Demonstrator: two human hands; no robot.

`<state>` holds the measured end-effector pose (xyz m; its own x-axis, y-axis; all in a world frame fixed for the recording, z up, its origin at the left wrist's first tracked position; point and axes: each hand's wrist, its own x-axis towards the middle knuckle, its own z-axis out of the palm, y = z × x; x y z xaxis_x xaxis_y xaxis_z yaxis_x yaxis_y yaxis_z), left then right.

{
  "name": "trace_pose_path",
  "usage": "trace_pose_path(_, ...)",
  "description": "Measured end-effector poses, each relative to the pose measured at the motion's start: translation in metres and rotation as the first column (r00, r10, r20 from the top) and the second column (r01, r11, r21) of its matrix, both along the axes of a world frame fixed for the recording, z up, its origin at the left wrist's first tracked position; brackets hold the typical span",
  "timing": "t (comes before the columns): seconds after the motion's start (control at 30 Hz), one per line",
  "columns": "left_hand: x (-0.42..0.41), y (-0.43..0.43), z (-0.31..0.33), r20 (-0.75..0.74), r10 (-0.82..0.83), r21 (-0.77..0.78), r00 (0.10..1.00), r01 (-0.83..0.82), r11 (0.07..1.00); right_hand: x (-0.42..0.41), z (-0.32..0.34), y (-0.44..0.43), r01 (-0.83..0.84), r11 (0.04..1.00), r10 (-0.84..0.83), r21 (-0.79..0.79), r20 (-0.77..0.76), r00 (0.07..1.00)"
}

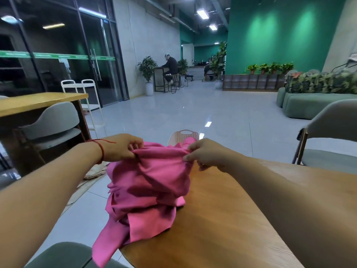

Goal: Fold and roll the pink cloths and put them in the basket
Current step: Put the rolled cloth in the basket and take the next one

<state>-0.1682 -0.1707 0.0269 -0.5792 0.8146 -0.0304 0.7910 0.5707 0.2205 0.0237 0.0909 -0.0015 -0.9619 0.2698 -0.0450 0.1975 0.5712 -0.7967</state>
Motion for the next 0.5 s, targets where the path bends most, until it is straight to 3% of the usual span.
trace_pose_path(0.17,0.047,0.04,0.055,-0.065,-0.142,0.033,0.988,0.144,0.989,0.065,0.028,0.029,0.082,0.99,-0.087,-0.114,-0.034,0.996)
trace_pose_path(0.5,0.177,0.163,0.114,-0.161,-0.414,0.21,0.896,0.441,0.873,0.221,0.076,0.121,0.377,0.916,-0.392,-0.141,-0.106,0.914)
